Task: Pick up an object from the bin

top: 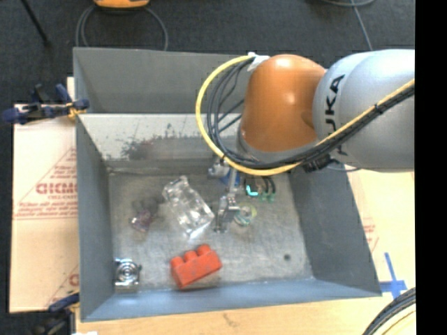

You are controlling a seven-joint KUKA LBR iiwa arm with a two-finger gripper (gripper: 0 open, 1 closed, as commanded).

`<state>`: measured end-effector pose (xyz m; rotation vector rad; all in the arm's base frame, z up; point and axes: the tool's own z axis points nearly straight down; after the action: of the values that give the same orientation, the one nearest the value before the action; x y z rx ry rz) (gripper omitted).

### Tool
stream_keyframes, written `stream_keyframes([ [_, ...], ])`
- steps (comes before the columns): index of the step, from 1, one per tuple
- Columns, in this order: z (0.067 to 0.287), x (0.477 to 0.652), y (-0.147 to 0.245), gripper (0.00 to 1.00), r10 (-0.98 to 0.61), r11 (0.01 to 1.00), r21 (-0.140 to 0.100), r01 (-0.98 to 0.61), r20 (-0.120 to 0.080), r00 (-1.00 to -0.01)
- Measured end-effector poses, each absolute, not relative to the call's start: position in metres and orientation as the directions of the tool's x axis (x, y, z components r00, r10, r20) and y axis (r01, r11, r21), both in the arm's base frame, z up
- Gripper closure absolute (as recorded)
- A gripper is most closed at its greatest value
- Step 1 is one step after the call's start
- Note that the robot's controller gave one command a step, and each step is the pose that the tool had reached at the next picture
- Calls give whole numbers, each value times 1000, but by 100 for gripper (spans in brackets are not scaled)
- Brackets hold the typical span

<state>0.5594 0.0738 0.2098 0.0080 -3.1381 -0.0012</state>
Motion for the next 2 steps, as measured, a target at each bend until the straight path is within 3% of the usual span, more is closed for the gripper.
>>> stream_keyframes([
  [1,139,601,104,0,102,995,2,102,0,-995],
  [2,71,611,186,0,-9,1000,1,-9,-9,-1000],
])
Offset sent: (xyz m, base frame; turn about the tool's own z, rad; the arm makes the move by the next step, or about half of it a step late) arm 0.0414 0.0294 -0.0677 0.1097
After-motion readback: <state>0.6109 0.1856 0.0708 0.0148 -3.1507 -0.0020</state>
